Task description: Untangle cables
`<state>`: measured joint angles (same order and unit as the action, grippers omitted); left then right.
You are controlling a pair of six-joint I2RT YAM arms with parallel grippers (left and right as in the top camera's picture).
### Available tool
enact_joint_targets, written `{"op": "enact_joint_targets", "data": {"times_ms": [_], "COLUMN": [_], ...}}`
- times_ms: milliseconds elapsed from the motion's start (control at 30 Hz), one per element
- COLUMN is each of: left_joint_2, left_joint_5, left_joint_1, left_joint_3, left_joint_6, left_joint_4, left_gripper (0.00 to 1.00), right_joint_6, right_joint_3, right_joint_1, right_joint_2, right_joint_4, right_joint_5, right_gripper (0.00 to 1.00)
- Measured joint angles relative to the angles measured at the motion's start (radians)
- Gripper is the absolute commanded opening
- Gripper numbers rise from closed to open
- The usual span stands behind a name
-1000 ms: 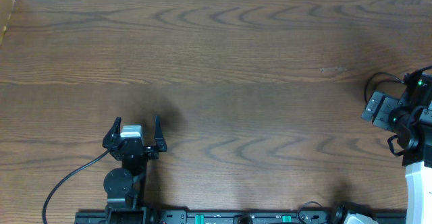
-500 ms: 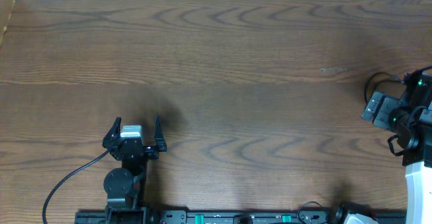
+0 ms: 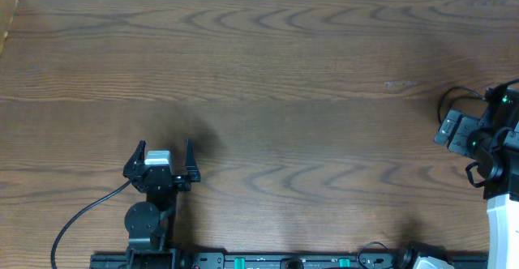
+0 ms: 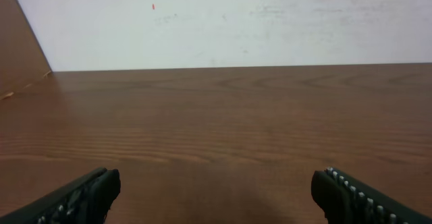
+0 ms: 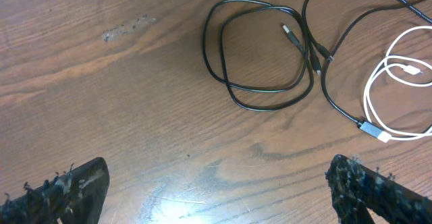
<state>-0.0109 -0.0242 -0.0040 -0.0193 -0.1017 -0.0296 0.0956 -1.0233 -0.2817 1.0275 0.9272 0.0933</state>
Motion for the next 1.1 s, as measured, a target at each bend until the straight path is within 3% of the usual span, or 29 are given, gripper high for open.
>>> {"op": "enact_joint_targets", "data": {"times_ms": [533,700,1100], "left_joint_2": [0.0,0.0,0.0], "left_joint_5": [0.0,0.0,0.0], "left_joint_1": [0.0,0.0,0.0], "left_joint_3": [0.0,0.0,-0.002], "left_joint_6": [0.0,0.0,0.0], "left_joint_4": [0.0,0.0,-0.003], "left_gripper": [0.96,0.96,0.96], "right_joint_6": [0.0,0.0,0.0], "right_joint_3": [0.008,0.089,0.566], "right_joint_1": [0.0,0.0,0.001], "right_joint_2": [-0.023,-0.111,-0.367], "right_joint_4": [-0.072,-0.28,-0.953], "right_joint_5": [0.042,0.021,-0.224], "right_gripper": [0.99,0.99,0.99]}}
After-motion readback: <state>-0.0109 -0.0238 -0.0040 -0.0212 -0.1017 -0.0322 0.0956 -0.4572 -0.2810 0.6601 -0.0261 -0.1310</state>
